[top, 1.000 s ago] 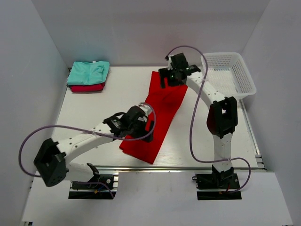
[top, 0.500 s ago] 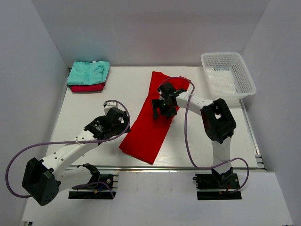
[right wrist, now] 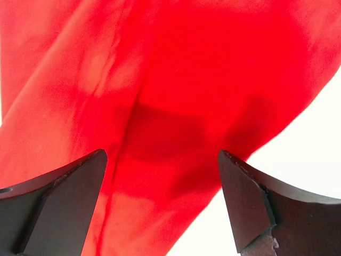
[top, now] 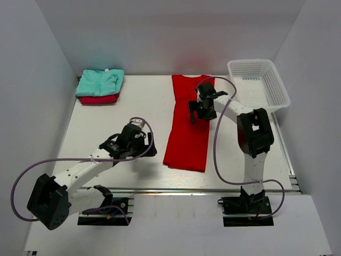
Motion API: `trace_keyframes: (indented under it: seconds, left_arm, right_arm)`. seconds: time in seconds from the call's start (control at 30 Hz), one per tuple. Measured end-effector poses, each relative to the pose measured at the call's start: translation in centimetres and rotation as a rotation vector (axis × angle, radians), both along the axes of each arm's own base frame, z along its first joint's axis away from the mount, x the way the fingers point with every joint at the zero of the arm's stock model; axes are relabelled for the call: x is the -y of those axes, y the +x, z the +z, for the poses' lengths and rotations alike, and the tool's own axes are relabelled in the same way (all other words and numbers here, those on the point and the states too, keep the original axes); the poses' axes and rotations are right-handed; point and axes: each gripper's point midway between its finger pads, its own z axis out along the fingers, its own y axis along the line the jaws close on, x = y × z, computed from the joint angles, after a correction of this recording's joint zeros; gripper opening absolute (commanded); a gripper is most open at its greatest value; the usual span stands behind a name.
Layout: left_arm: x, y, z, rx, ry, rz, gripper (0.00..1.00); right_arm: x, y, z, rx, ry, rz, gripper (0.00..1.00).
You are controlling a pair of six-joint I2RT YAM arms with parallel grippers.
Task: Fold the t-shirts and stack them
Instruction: Rotate the tshirt 90 degrees, then grab the bottom of the folded rectangular tshirt with both arms
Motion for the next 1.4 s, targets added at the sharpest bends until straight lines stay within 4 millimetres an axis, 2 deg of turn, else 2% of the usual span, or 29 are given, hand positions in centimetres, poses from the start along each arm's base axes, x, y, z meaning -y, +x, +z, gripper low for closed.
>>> trace_keyframes:
  seconds: [0.1,0.27,0.33,0.4,0.57,0.6,0.73,0.77,0.9,0.93,1.0,1.1,1.13,1.23,1.33,1.37,1.4]
  left_arm:
    - [1.2,-1.1,-2.0,-0.055,-0.008,-0.092,1.00]
    - [3.5,-2.2,-3.9,-0.128,-0.042,-0.227,1.00]
    - [4.4,-2.5,-4.2,-0.135,-0.060,-0.269,1.00]
    - [5.6,-3.0,-4.4,-0.144,-0.087,-0.318,1.00]
    - [8.2,-4.3,-4.6,-0.153,-0.137,-0.427,0.91]
    - [8.5,-4.6,-4.7,-0.155,-0.140,-0.442,0.86]
    - [9.4,-5.3,-5.2,-0.155,-0.136,-0.481,0.80]
    - [9.5,-5.4,-5.3,-0.157,-0.133,-0.487,0.77]
    - [9.7,-5.7,-6.2,-0.163,-0.110,-0.489,0.75]
    - [9.8,-5.8,-6.5,-0.166,-0.102,-0.491,0.72]
    - [10.0,-5.5,-6.6,-0.156,-0.101,-0.483,0.72]
    - [10.3,-5.4,-6.7,-0.146,-0.097,-0.479,0.63]
    - [10.5,-5.3,-6.8,-0.142,-0.097,-0.477,0.56]
    - [10.7,-5.1,-7.2,-0.139,-0.087,-0.475,0.43]
    - [11.0,-5.1,-7.6,-0.143,-0.073,-0.480,0.25]
    - [11.1,-5.1,-7.7,-0.144,-0.071,-0.482,0.12]
    - [11.1,-5.1,-7.8,-0.145,-0.065,-0.487,0.05]
  right_arm:
    - [-0.2,-1.4,1.8,0.030,0.029,0.047,0.90]
    - [-0.4,-7.6,6.7,0.112,0.139,0.097,0.90]
    - [0.2,-9.9,7.6,0.124,0.163,0.088,0.90]
    - [1.2,-11.8,7.4,0.130,0.176,0.053,0.90]
    - [3.8,-18.7,4.1,0.011,0.205,-0.026,0.90]
    - [3.9,-19.7,3.8,-0.007,0.221,-0.039,0.90]
    - [3.5,-22.6,2.5,-0.070,0.305,-0.054,0.90]
    - [3.3,-23.1,2.1,-0.088,0.326,-0.058,0.87]
    - [2.7,-24.7,0.4,-0.154,0.387,-0.080,0.85]
    - [2.6,-25.1,0.0,-0.173,0.402,-0.092,0.84]
    - [2.1,-25.1,0.0,-0.178,0.432,-0.097,0.84]
    - [1.4,-24.7,0.1,-0.169,0.478,-0.099,0.80]
    - [1.2,-24.6,0.1,-0.166,0.491,-0.099,0.78]
    - [0.9,-24.6,0.0,-0.162,0.515,-0.104,0.71]
    - [0.8,-24.6,-0.2,-0.159,0.533,-0.115,0.61]
    - [0.7,-24.6,-0.4,-0.159,0.537,-0.119,0.52]
    - [0.7,-24.6,-0.5,-0.157,0.542,-0.122,0.49]
